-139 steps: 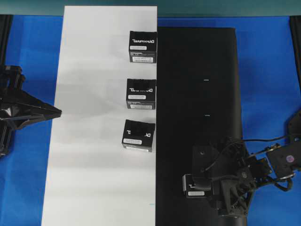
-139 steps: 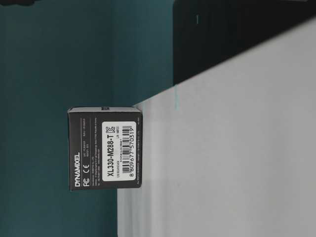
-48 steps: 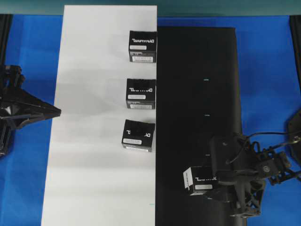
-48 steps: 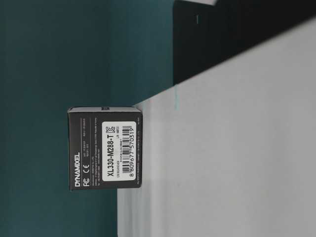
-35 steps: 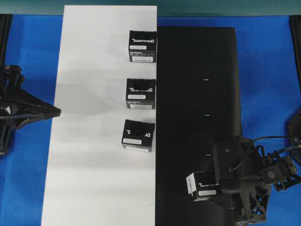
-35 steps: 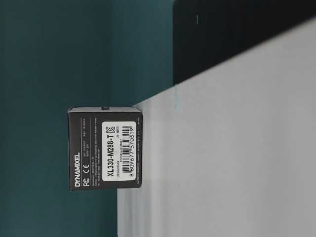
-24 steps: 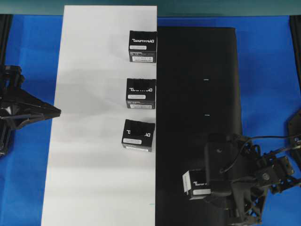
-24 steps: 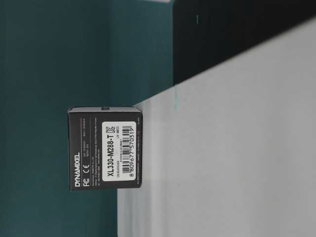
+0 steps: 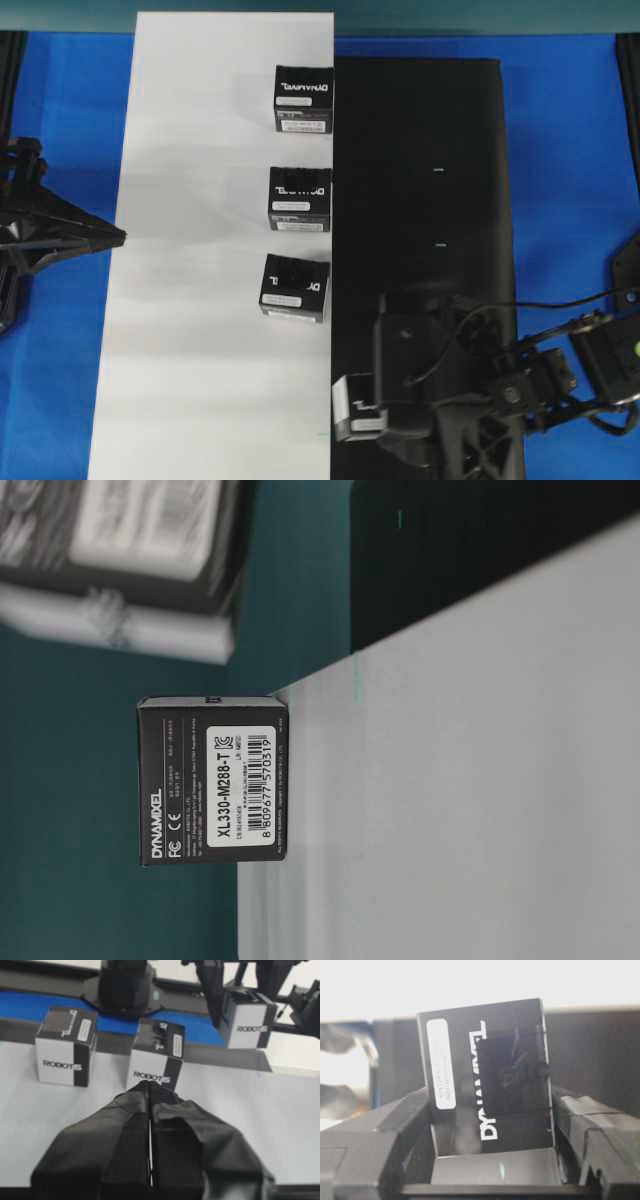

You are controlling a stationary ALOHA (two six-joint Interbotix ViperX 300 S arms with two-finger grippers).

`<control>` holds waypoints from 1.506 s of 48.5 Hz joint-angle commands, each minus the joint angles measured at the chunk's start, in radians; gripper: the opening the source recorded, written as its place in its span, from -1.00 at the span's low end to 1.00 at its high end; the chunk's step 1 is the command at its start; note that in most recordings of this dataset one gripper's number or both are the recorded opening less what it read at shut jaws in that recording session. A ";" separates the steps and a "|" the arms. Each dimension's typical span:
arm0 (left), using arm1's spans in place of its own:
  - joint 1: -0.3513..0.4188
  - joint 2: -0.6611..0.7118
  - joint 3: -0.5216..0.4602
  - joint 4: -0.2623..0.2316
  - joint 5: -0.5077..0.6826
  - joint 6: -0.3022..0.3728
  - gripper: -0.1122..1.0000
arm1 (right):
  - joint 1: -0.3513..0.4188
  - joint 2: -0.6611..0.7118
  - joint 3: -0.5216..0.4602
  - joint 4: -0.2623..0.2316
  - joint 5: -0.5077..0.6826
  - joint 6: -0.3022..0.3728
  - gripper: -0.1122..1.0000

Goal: Place the box from the black base onto the white base.
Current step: 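Lift the box with the right gripper and carry it leftward, then lower the box onto the white base below the other boxes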

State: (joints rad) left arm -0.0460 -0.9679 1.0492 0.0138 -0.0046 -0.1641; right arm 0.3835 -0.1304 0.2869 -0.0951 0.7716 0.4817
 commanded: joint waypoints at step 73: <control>-0.017 -0.069 -0.037 0.003 0.141 -0.055 -0.88 | -0.038 0.334 -0.400 -0.035 0.293 0.032 0.13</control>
State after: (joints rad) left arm -0.0629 -1.0400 1.0431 0.0138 0.1396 -0.2194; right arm 0.3528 0.1917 -0.1150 -0.1273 1.0692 0.5123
